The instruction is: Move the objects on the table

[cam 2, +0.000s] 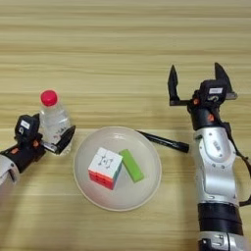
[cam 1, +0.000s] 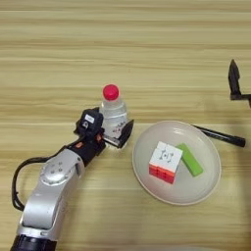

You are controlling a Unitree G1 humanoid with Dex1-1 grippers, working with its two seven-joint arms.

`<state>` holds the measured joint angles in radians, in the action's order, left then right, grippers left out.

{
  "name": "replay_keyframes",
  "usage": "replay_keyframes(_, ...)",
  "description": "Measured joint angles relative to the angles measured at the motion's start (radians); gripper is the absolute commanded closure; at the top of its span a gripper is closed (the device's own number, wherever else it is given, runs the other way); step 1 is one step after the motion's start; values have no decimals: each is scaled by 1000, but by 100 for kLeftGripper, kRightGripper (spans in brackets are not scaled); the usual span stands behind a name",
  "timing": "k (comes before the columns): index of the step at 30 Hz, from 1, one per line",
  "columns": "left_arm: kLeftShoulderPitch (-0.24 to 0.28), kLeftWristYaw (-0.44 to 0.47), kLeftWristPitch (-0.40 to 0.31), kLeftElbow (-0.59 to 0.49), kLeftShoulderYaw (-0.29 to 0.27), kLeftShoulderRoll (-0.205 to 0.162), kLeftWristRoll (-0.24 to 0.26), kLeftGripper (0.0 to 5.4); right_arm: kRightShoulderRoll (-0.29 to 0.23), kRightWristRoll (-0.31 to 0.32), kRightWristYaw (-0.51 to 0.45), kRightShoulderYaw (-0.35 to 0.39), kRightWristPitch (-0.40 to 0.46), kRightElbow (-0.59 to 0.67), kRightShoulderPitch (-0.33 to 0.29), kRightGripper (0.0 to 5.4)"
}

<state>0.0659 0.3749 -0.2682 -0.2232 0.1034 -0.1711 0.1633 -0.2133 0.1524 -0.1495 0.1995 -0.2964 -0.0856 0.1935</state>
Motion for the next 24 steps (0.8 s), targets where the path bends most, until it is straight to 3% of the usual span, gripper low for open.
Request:
replay_keyframes(5, 1, 0, 1, 0, 0, 1, 1, 2, 0, 0, 0, 0, 0, 0, 0, 0)
replay_keyframes(24, 2, 3, 6, 0, 5, 3, 2, 195, 0, -2, 0, 0, -1, 0, 0, 0)
